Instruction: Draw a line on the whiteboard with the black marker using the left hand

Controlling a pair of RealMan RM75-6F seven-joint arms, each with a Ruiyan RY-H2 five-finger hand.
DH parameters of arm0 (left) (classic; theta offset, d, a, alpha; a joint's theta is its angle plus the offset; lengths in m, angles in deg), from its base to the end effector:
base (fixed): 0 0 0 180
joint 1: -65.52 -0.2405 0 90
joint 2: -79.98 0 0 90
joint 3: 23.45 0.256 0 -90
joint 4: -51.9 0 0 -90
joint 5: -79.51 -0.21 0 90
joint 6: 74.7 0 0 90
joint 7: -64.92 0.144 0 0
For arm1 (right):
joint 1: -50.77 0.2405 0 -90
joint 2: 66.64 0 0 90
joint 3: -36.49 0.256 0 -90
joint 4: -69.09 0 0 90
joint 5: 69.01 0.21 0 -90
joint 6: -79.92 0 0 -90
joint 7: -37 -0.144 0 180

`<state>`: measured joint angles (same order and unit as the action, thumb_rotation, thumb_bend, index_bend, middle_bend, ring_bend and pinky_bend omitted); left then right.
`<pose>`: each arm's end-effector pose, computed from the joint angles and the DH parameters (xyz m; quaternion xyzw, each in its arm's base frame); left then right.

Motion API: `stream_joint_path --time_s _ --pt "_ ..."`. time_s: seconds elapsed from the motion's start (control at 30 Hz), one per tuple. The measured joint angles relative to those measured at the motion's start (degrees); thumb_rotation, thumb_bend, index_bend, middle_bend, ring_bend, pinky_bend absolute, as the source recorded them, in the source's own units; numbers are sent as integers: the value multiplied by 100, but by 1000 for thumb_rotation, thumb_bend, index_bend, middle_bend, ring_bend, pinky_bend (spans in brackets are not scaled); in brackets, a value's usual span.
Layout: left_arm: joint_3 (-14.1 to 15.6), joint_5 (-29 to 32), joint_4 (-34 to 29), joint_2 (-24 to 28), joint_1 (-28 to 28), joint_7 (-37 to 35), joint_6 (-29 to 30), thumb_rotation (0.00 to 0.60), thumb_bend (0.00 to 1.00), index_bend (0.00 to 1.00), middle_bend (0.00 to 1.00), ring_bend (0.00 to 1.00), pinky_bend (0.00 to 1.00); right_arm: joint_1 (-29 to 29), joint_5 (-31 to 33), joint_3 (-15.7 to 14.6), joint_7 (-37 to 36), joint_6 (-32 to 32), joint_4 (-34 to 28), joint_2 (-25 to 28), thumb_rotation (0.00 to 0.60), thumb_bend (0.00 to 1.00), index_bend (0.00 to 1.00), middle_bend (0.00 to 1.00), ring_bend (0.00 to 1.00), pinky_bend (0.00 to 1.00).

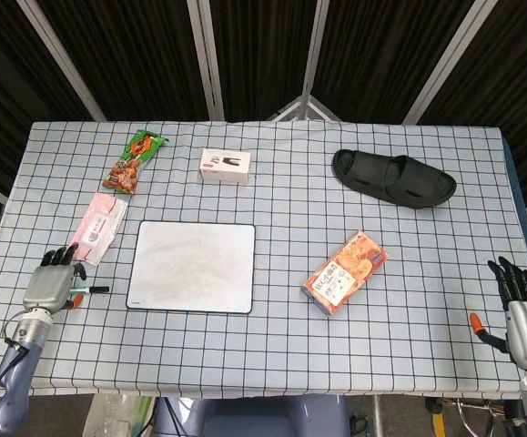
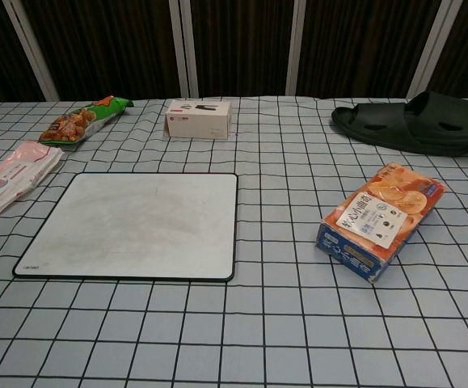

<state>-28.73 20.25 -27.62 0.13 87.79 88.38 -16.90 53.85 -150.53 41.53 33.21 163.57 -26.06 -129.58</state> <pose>-0.3299 0.2747 0.0498 -0.6706 -0.4355 -0.1865 0.5709 -0.3167 -0.1782 0.1671 0.5427 -0.4368 0.4010 0.5949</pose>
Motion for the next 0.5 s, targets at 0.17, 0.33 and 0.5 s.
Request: stream_joint_path --time_s 0.17,0.33,0.5 --pt "16 -21 60 -124 14 49 76 600 440 444 0 0 0 -4 -7 0 -24 7 7 -2 600 344 0 0 0 0" --pt "44 -20 104 -187 22 92 102 600 439 459 0 0 0 -11 -4 6 -40 17 10 1 600 343 0 0 0 0" --pt "84 -6 158 -232 28 115 86 600 439 472 0 0 0 -23 -4 4 -54 29 4 7 600 344 0 0 0 0"
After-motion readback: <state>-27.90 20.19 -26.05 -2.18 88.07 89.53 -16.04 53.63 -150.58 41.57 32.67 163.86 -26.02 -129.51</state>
